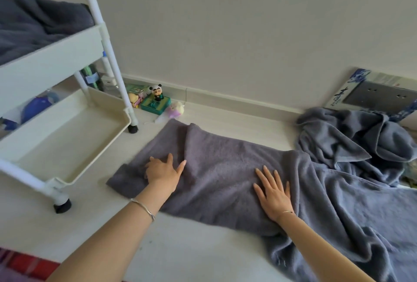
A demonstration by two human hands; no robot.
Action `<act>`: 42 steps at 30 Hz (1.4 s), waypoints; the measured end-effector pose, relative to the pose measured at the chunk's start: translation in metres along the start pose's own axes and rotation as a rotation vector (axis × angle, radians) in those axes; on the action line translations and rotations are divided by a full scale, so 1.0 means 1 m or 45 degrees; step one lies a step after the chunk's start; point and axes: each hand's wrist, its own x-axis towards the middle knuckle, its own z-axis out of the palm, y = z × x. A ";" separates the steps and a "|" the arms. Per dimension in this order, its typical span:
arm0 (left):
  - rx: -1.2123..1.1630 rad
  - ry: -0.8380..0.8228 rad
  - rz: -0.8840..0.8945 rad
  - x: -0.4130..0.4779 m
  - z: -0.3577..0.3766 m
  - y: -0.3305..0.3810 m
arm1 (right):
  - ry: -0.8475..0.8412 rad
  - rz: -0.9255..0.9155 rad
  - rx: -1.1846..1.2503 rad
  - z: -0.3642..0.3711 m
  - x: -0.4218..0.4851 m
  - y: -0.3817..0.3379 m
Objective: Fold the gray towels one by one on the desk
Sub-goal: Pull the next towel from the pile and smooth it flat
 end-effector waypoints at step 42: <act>0.072 0.033 1.265 -0.262 0.099 0.385 | 0.527 0.721 0.873 -0.103 -0.186 0.364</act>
